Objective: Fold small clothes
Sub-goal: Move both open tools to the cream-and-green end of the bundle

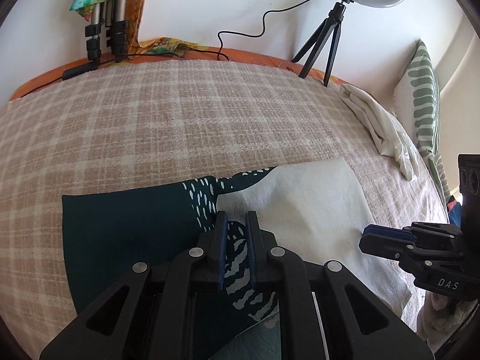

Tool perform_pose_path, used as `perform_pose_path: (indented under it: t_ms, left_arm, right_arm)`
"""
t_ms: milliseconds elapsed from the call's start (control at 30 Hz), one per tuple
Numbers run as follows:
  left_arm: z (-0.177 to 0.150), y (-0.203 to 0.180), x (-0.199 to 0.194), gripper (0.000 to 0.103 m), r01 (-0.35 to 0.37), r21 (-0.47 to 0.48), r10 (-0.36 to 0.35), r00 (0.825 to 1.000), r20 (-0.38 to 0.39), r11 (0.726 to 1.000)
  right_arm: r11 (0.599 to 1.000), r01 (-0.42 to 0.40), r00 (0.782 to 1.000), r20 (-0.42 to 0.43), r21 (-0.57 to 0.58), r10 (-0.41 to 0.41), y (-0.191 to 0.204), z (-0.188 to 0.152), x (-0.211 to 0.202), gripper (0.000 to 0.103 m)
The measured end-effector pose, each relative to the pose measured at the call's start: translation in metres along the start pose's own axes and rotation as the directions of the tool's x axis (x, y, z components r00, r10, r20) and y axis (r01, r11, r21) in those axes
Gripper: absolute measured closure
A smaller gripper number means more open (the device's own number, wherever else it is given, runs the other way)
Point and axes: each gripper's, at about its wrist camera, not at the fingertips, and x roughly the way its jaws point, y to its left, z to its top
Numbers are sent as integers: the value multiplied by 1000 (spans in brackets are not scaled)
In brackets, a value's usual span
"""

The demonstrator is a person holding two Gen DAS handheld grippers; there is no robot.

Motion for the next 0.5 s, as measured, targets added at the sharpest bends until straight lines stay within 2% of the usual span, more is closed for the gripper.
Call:
perform_pose_path:
  t_ms: [133, 167, 233, 267, 300, 367, 500]
  left_arm:
    - [0, 6, -26, 92, 38, -67, -37, 999, 29, 997]
    - [-1, 8, -34, 88, 38, -66, -35, 999, 41, 997]
    - [-5, 16, -51, 73, 31, -80, -26, 998, 64, 996]
    - [-9, 23, -60, 60, 37, -105, -29, 997, 72, 994]
    - [-12, 32, -68, 48, 46, -140, -35, 996, 77, 989]
    - [-21, 51, -81, 40, 77, -221, -60, 995, 83, 972]
    - [-42, 87, -93, 40, 166, -370, -143, 986, 89, 914]
  right_arm:
    - [999, -20, 999, 40, 33, 19, -15, 4, -15, 84]
    - [999, -25, 999, 50, 37, 23, -19, 5, -19, 82]
    - [998, -51, 997, 59, 49, 48, -28, 4, -24, 59]
    - [996, -70, 996, 67, 56, 66, -32, 3, -26, 46]
    - [994, -90, 994, 71, 61, 85, -36, 2, -27, 44]
    - [989, -123, 991, 56, 80, 119, -43, -2, -27, 44]
    - [966, -200, 980, 40, 165, 196, -63, -11, -24, 44]
